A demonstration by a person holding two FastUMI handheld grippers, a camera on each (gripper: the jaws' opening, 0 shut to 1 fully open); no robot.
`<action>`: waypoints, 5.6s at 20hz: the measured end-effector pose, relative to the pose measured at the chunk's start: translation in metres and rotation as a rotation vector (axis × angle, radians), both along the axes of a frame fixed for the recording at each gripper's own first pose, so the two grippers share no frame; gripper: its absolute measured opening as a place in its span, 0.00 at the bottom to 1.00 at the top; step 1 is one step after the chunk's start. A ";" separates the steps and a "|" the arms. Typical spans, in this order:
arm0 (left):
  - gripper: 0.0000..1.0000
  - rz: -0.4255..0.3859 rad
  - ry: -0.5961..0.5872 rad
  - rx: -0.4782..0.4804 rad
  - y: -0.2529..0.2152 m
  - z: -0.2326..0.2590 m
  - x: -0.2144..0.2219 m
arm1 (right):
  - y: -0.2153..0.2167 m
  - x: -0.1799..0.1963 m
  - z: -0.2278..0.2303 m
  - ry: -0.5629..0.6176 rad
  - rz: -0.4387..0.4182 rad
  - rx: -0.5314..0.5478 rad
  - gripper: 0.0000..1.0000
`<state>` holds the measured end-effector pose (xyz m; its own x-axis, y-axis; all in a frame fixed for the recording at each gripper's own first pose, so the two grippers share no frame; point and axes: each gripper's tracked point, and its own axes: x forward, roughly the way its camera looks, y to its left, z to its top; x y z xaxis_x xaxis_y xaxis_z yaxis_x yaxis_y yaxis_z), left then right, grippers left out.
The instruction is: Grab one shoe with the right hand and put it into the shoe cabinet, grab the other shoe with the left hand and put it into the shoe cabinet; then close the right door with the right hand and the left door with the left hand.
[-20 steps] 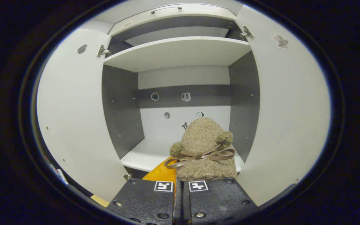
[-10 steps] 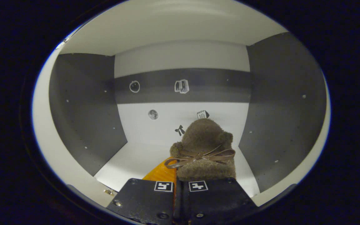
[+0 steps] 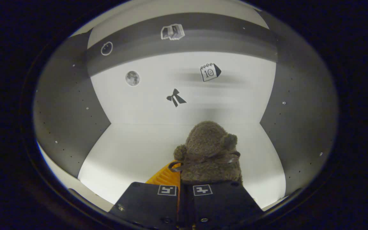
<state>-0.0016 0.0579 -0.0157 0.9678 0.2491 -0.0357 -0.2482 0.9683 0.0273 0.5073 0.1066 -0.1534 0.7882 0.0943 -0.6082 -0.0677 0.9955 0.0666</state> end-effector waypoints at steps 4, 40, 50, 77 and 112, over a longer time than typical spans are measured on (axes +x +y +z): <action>0.96 0.019 -0.008 -0.003 0.003 0.002 -0.004 | -0.001 0.000 -0.005 0.069 0.007 -0.025 0.07; 0.96 -0.247 -0.028 0.013 -0.036 -0.025 -0.001 | -0.160 -0.499 0.133 -0.726 -0.121 0.031 0.99; 0.96 -0.345 0.053 -0.014 -0.108 -0.099 0.053 | -0.212 -0.482 0.089 -0.642 -0.076 0.002 1.00; 0.92 -0.461 0.699 -0.085 -0.124 -0.460 0.150 | -0.189 -0.467 0.018 -0.409 -0.094 -0.048 1.00; 0.00 -0.305 0.229 -0.062 -0.093 -0.112 0.253 | -0.140 -0.471 0.061 -0.531 0.087 0.046 1.00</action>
<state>0.2510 -0.0352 -0.1278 0.9623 -0.0581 -0.2656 0.0570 0.9983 -0.0121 0.0363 -0.0338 -0.0920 0.9742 0.1901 -0.1218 -0.1860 0.9816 0.0441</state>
